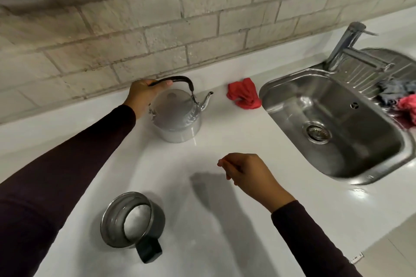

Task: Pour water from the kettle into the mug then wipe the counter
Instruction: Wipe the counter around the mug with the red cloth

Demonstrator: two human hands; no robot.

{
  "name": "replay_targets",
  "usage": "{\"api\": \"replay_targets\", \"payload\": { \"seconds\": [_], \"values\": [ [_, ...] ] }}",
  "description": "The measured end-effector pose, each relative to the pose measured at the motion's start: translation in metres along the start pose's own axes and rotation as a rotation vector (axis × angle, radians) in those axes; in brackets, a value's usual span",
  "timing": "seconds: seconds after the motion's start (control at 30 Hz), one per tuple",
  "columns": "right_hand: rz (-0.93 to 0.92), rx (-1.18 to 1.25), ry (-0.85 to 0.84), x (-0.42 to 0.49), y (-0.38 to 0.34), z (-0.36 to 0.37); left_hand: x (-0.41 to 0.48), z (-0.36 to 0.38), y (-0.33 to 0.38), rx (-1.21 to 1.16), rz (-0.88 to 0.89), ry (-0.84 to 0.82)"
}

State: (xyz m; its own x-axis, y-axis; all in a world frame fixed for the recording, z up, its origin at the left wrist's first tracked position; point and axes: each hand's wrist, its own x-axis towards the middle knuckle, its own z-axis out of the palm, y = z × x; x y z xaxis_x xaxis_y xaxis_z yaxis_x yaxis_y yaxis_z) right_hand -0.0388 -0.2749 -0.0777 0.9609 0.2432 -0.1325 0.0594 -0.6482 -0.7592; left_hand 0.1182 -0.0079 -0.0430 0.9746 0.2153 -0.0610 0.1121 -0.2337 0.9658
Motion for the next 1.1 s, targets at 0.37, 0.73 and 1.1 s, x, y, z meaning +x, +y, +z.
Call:
{"api": "replay_targets", "payload": {
  "seconds": [0.37,0.73,1.1],
  "values": [
    [-0.01,-0.028,-0.012,0.027,0.012,-0.003,0.048,-0.002,-0.031,0.118,-0.226,0.049],
    [-0.131,-0.237,0.199,0.136,0.043,-0.035,0.011,-0.017,-0.026,0.542,-0.115,0.197],
    [0.165,-0.61,0.069,0.23,0.081,-0.039,-0.17,-0.006,-0.003,0.218,0.021,-0.106]
  ]
}}
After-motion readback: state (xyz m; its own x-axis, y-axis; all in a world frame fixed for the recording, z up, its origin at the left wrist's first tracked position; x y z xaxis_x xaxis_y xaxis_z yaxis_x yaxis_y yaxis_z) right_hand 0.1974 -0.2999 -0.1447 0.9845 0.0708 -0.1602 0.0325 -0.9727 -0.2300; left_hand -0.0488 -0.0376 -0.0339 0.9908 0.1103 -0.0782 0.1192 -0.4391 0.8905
